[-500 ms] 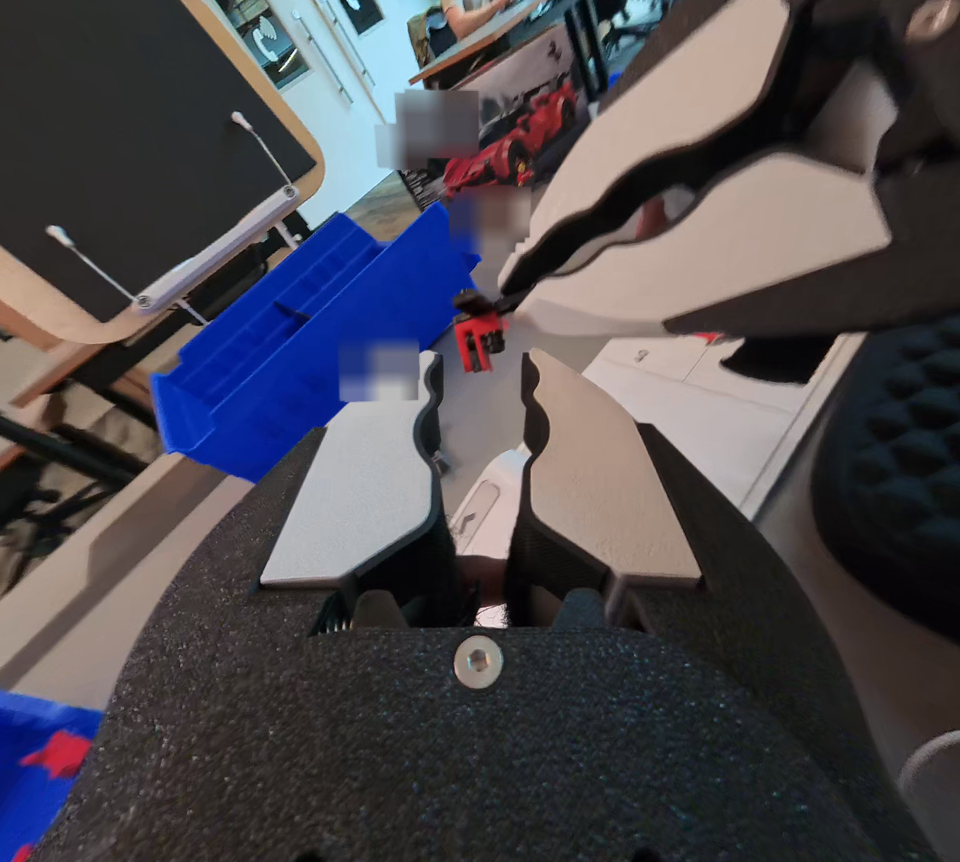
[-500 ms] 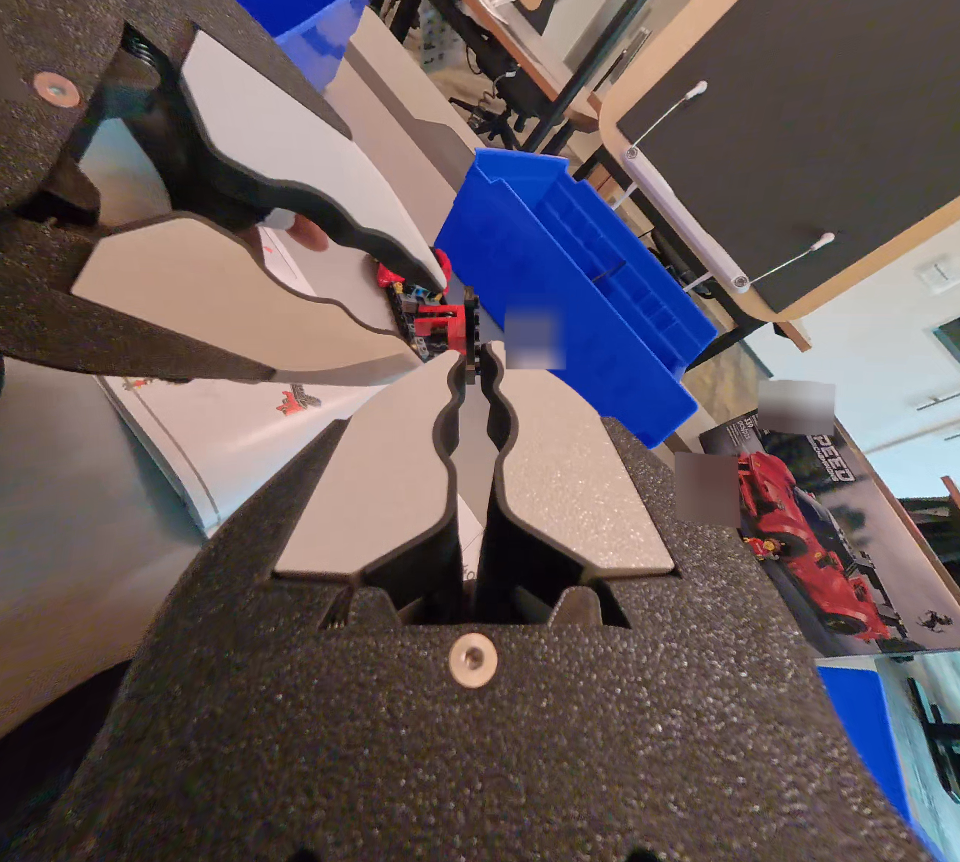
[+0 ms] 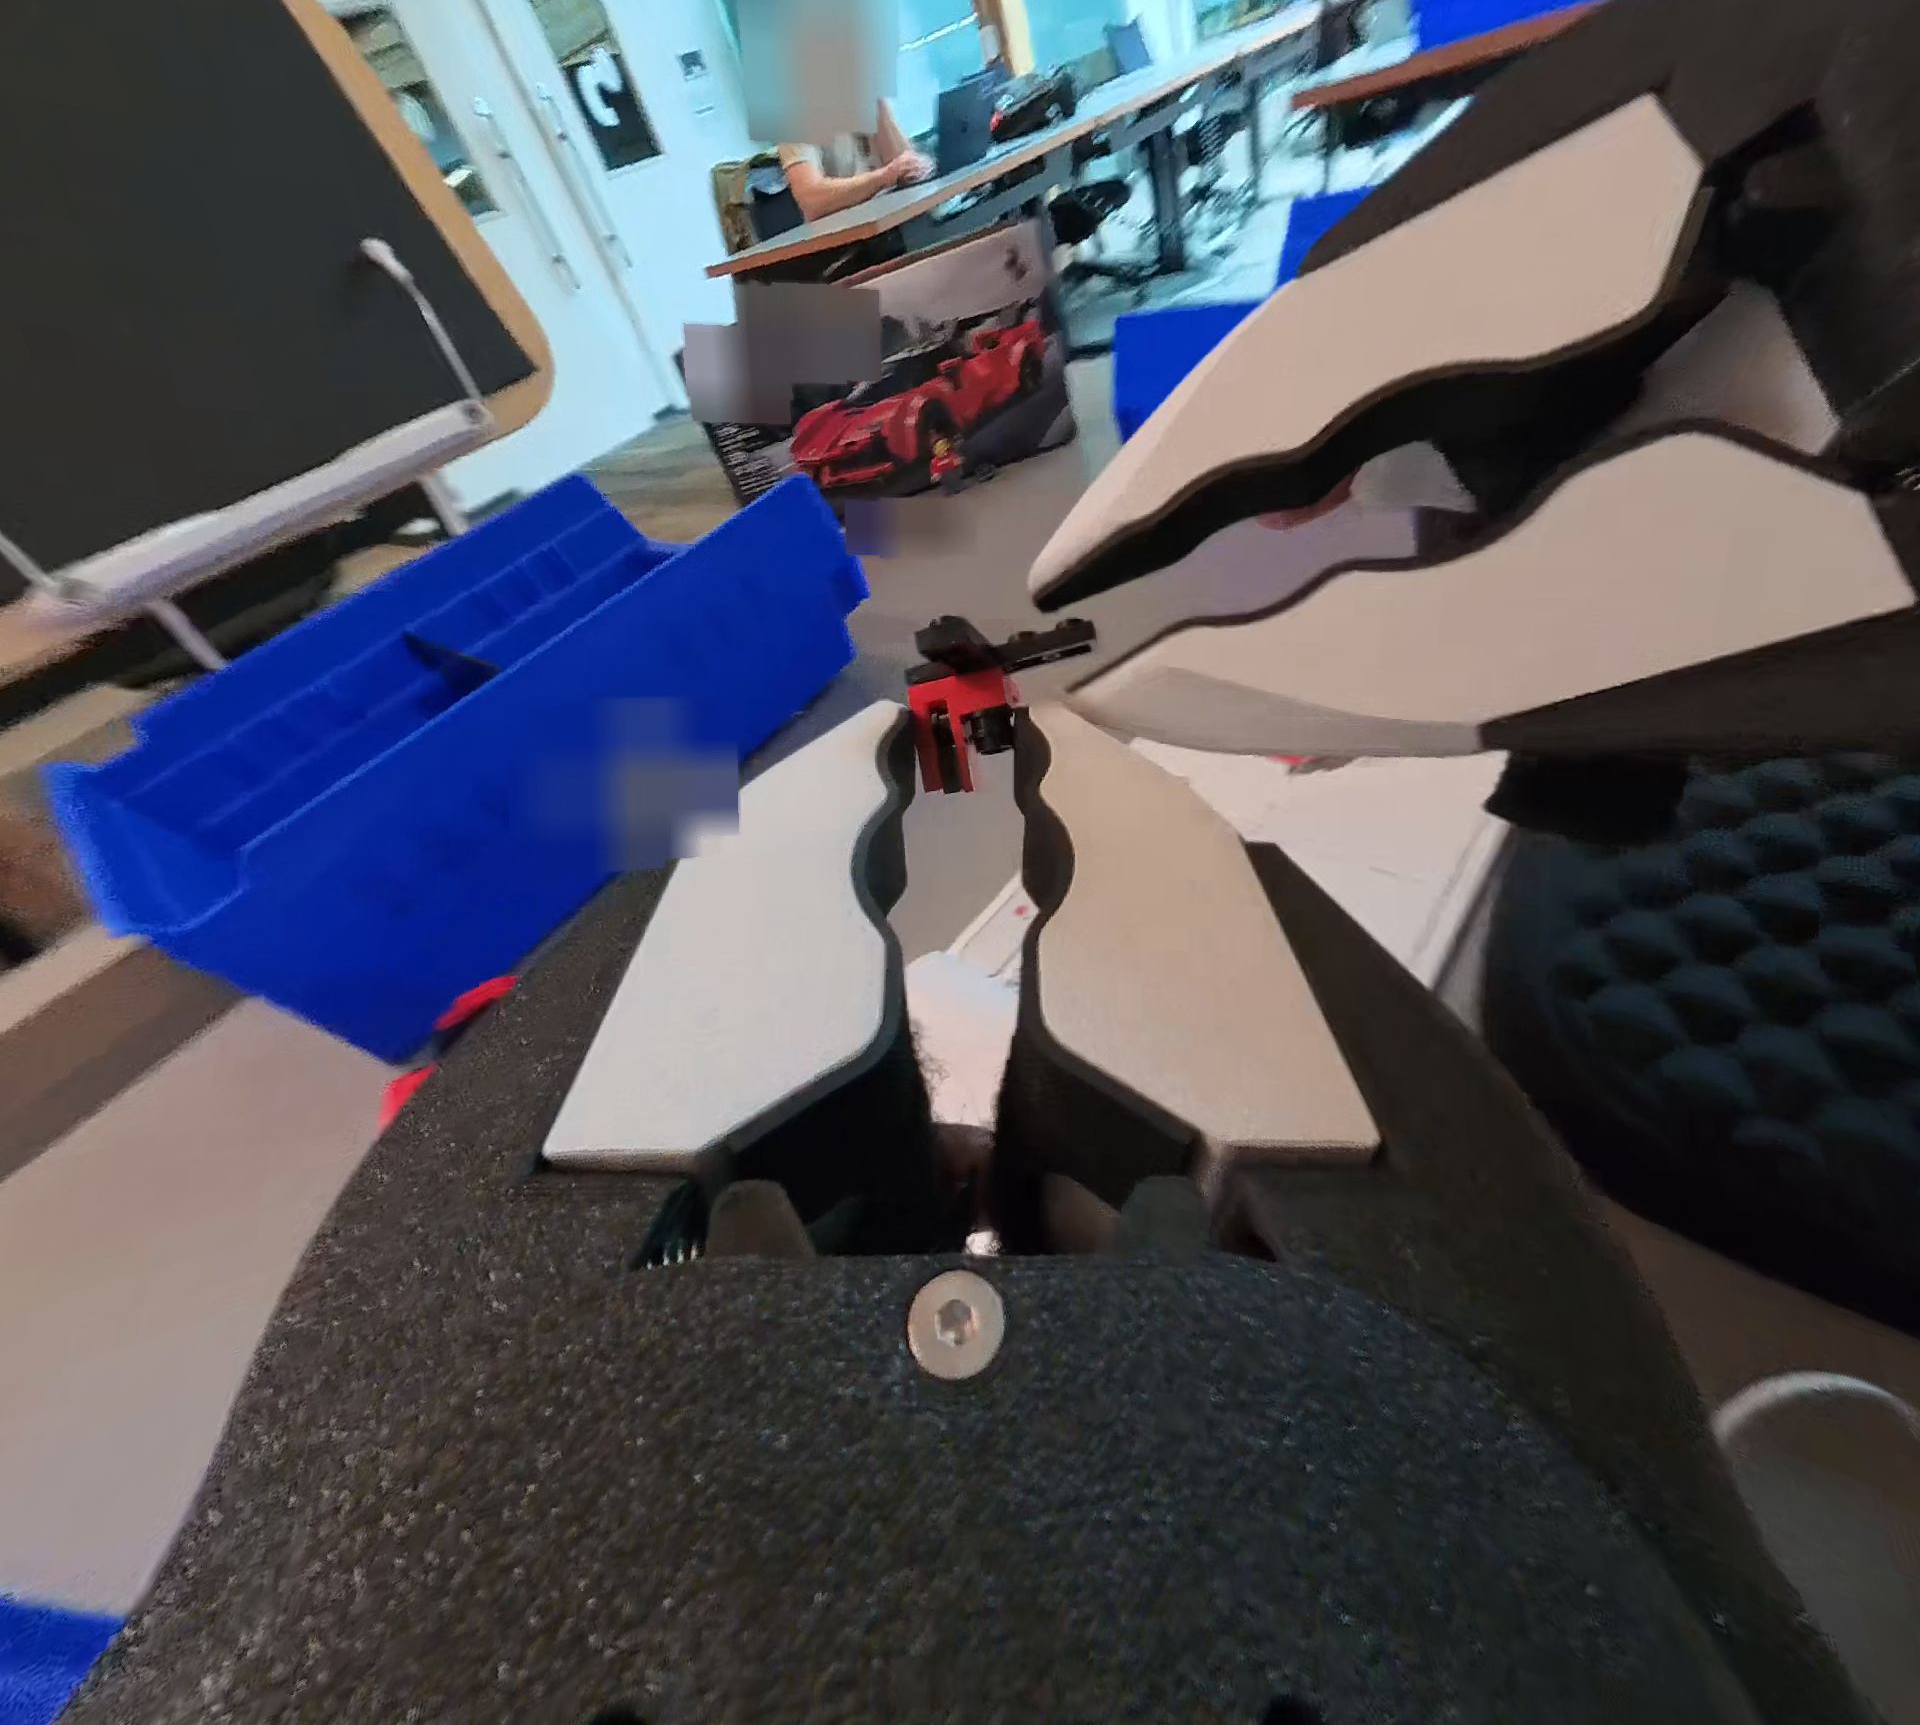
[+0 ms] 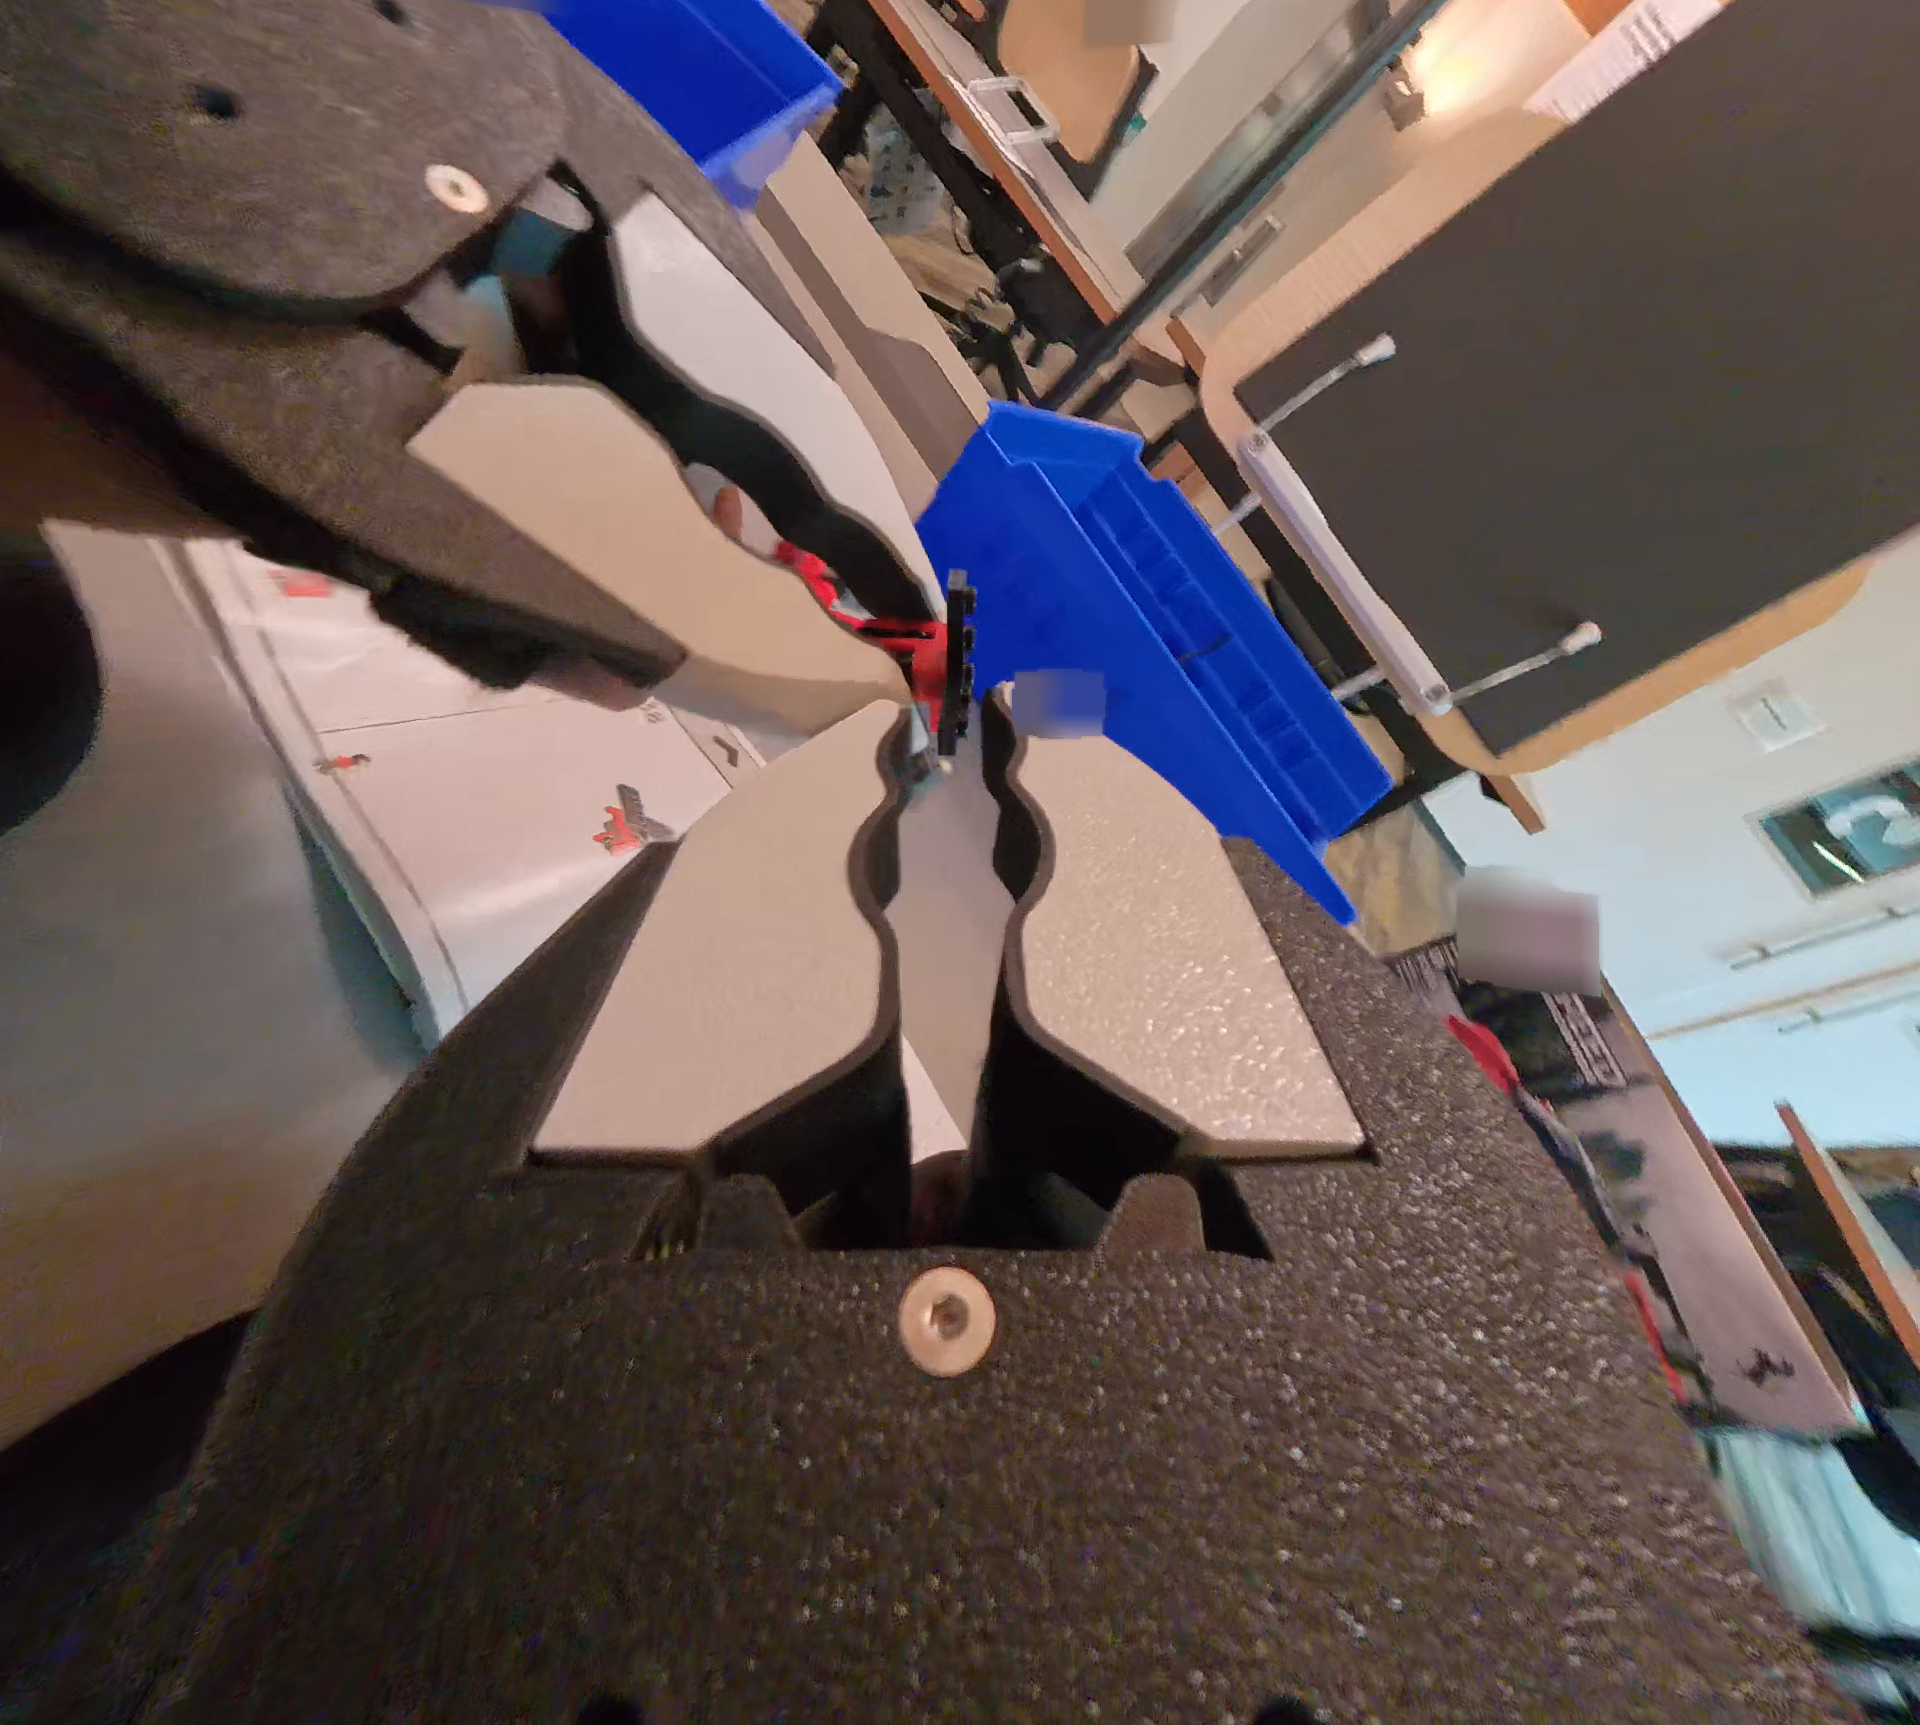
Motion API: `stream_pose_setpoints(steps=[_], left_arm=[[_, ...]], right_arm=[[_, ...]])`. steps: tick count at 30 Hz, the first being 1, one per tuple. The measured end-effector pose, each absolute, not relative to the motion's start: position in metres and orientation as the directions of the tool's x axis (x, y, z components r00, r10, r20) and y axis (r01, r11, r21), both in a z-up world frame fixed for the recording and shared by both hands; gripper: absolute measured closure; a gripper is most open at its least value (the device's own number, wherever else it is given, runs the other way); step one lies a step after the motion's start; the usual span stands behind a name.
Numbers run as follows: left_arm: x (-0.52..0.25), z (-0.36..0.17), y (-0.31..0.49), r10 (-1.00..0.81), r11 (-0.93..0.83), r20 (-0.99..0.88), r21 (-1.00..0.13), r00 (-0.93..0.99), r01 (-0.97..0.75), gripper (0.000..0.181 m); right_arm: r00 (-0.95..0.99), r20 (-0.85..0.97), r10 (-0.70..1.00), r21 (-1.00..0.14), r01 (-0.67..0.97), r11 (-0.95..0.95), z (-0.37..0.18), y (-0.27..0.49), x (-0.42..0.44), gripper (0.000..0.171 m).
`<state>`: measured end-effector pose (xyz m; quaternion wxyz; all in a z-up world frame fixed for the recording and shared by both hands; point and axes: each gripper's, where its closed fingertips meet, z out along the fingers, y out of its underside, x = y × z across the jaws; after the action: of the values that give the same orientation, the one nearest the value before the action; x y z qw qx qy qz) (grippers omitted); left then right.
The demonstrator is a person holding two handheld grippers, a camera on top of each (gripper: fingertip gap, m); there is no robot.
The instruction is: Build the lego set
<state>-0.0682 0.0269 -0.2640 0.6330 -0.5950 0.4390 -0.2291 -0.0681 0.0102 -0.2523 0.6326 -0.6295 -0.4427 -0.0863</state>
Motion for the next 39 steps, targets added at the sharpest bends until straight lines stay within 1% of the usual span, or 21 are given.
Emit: stream_pose_setpoints(steps=[2,3,4,5,7,9,11,14,16,18,20,25,27,29,32,35,39], left_arm=[[-0.069,-0.257,0.018,-0.895,0.116,-0.148,-0.988,0.421,-0.1,0.164],[-0.071,-0.251,0.012,-0.931,0.058,-0.061,-0.998,0.359,-0.019,0.164],[-0.071,-0.244,0.002,-0.968,-0.004,0.02,-0.998,0.251,0.066,0.164],[-0.073,-0.234,-0.012,-0.991,-0.072,0.089,-0.985,0.103,0.157,0.164],[-0.086,-0.211,-0.036,-0.963,-0.243,0.189,-0.918,-0.192,0.313,0.164],[-0.1,-0.197,-0.05,-0.878,-0.397,0.235,-0.844,-0.416,0.362,0.164],[-0.104,-0.196,-0.057,-0.828,-0.451,0.233,-0.817,-0.51,0.36,0.164],[-0.098,-0.204,-0.071,-0.799,-0.439,0.214,-0.846,-0.561,0.302,0.164],[-0.094,-0.21,-0.079,-0.778,-0.438,0.219,-0.861,-0.589,0.259,0.164],[-0.093,-0.212,-0.082,-0.764,-0.447,0.224,-0.861,-0.606,0.245,0.165],[-0.095,-0.211,-0.083,-0.741,-0.473,0.235,-0.847,-0.628,0.241,0.165],[-0.094,-0.211,-0.079,-0.725,-0.508,0.261,-0.828,-0.637,0.239,0.164],[-0.093,-0.214,-0.08,-0.731,-0.495,0.261,-0.839,-0.631,0.227,0.164],[-0.093,-0.214,-0.081,-0.725,-0.495,0.262,-0.841,-0.637,0.218,0.165],[-0.091,-0.216,-0.081,-0.722,-0.5,0.275,-0.842,-0.635,0.204,0.164],[-0.089,-0.219,-0.075,-0.748,-0.492,0.287,-0.845,-0.598,0.209,0.156],[-0.086,-0.224,-0.064,-0.83,-0.413,0.257,-0.88,-0.494,0.235,0.155]], right_arm=[[0.56,0.641,0.525,-0.745,0.617,0.251,-0.245,0.0,-0.072,0.149],[0.518,0.608,0.602,-0.77,0.571,0.286,-0.242,-0.01,-0.077,0.142],[0.455,0.564,0.689,-0.796,0.52,0.309,-0.241,-0.021,-0.081,0.138],[0.382,0.522,0.763,-0.821,0.467,0.329,-0.238,-0.032,-0.084,0.136],[0.28,0.454,0.846,-0.871,0.342,0.354,-0.227,-0.045,-0.084,0.137],[0.199,0.376,0.905,-0.918,0.216,0.334,-0.213,-0.052,-0.082,0.14],[0.123,0.268,0.955,-0.961,0.109,0.256,-0.201,-0.053,-0.083,0.144],[-0.01,0.114,0.993,-0.993,0.018,0.114,-0.194,-0.057,-0.095,0.145],[-0.102,0.072,0.992,-0.997,-0.01,0.071,-0.191,-0.063,-0.102,0.145],[-0.185,0.063,0.981,-0.997,0.031,0.07,-0.196,-0.071,-0.106,0.145],[-0.213,0.076,0.974,-0.992,0.081,0.095,-0.204,-0.075,-0.106,0.144],[-0.163,0.13,0.978,-0.975,0.161,0.156,-0.216,-0.071,-0.111,0.148],[-0.135,0.17,0.976,-0.965,0.18,0.193,-0.22,-0.069,-0.113,0.157],[-0.136,0.192,0.972,-0.961,0.173,0.214,-0.22,-0.071,-0.112,0.157],[-0.139,0.186,0.973,-0.963,0.173,0.209,-0.221,-0.071,-0.11,0.158],[-0.099,0.166,0.981,-0.972,0.149,0.179,-0.218,-0.064,-0.105,0.161],[-0.03,0.112,0.993,-0.989,0.094,0.114,-0.213,-0.051,-0.091,0.161]])
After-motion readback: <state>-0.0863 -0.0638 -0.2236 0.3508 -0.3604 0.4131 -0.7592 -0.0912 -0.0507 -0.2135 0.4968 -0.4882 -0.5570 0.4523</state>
